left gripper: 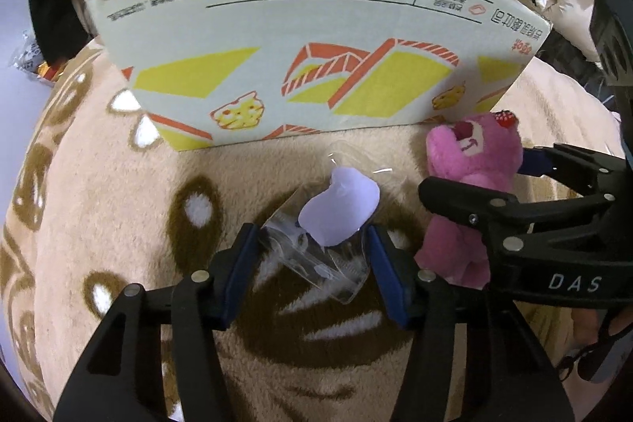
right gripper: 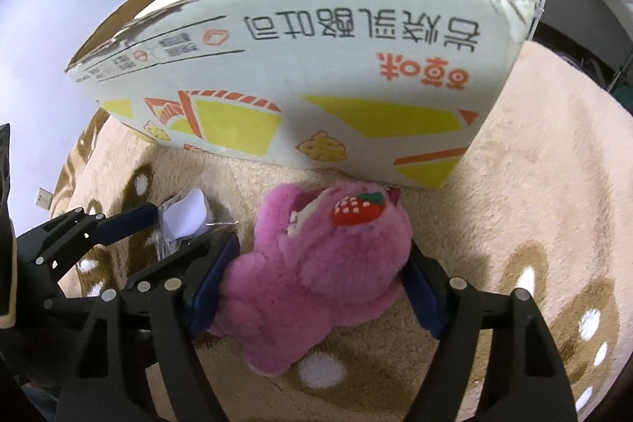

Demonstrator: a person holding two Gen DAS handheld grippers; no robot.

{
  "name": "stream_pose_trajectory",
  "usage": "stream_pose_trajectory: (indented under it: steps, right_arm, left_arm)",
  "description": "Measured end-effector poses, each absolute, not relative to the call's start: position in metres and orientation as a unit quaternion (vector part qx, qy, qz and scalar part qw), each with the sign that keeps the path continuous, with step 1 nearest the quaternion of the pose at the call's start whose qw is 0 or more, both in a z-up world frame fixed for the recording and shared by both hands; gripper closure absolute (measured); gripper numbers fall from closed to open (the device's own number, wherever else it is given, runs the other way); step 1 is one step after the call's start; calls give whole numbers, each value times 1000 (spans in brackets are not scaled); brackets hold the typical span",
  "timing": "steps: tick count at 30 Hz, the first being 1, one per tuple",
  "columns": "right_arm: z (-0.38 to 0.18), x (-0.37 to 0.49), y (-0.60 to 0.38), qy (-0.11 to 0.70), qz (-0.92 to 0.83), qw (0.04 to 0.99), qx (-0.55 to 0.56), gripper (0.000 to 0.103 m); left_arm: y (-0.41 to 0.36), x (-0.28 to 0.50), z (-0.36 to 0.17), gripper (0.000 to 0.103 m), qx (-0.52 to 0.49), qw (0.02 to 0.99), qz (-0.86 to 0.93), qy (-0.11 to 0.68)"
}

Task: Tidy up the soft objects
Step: 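Grasp the clear plastic bag with the left tool while the right tool grasps the pink bear, then lift both items over the box and open both tools to drop them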

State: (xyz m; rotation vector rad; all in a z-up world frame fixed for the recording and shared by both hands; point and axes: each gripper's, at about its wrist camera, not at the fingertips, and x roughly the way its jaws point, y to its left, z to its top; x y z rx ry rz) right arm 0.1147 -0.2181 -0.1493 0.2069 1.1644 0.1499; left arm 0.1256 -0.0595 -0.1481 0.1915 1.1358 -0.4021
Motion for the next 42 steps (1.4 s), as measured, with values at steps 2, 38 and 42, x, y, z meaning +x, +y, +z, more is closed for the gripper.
stream_pose_trajectory:
  steps: [2, 38, 42]
  right_arm:
    - [-148, 113, -217, 543, 69, 831, 94, 20]
    - [-5, 38, -236, 305, 56, 948, 79, 22]
    - [8, 40, -237, 286, 59, 953, 77, 22]
  left_arm:
    - [-56, 120, -150, 48, 96, 823, -178, 531]
    - [-18, 39, -3, 48, 71, 951, -105, 283]
    - [-16, 44, 14, 48, 70, 959, -99, 257]
